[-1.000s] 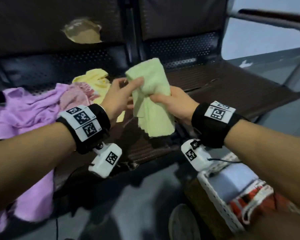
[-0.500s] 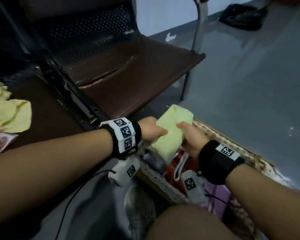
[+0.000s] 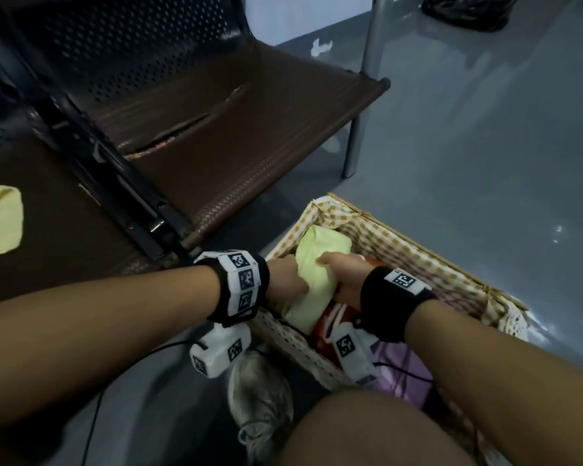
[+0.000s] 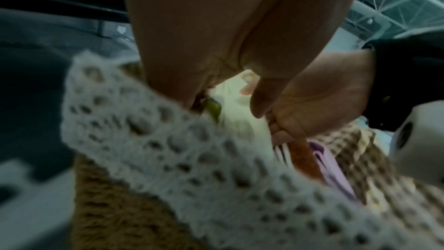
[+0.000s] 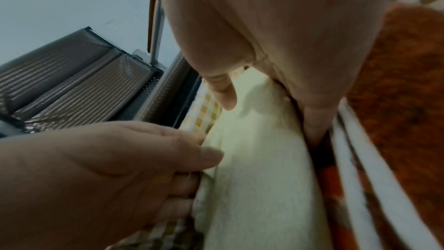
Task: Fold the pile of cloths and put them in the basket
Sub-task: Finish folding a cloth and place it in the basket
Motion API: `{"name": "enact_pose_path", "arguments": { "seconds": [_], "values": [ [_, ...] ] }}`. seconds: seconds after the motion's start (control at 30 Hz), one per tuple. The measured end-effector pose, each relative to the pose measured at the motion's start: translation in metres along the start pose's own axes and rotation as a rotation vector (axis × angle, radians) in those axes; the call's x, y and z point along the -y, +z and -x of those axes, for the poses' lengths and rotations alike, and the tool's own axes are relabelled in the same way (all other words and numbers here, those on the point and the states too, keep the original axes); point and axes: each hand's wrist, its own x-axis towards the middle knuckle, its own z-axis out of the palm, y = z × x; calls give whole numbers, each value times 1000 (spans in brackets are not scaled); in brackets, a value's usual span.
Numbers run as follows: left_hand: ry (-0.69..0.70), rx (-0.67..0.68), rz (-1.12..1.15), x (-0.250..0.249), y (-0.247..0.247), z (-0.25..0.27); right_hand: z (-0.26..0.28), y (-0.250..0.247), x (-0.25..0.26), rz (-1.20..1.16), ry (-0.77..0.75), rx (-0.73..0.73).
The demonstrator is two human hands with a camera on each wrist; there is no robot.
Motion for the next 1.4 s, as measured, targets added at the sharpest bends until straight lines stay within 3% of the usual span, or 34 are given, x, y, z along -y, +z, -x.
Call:
{"name": "enact_pose_path", "arguments": {
  "seconds": [0.1,0.27,0.33,0.43,0.5,0.6,0.8,0.97,1.13,1.2,1.3,1.4],
  "values": [
    [23,-13,82,1,-19,17,20,-11,22,195,-61,-23],
    [150,-176,344,29,-66,61,50,-12,72,620,-356,-103],
    [152,-305,440,52,-86,86,67,11,93,694,-458,-22],
    [112,-545,358,99,-109,130,90,71,119,705,-538,259],
    [43,-659,256,136,-116,162,105,127,129,751,-625,384],
    [-81,-752,200,195,-114,208,132,214,134,871,-754,458],
    [-412,-756,145,312,-82,287,183,360,94,1139,-915,687],
    [-659,-642,74,380,-38,332,201,420,31,1311,-1054,791],
    [-833,-686,19,399,-25,346,210,447,-15,1393,-1106,827],
    [-794,-731,47,402,-29,349,213,456,-24,1375,-1137,826],
    [-666,-883,234,401,-36,354,221,470,-27,1184,-990,850],
    [-298,-1007,681,381,-39,348,227,477,-22,1046,-919,836]
  ]
}}
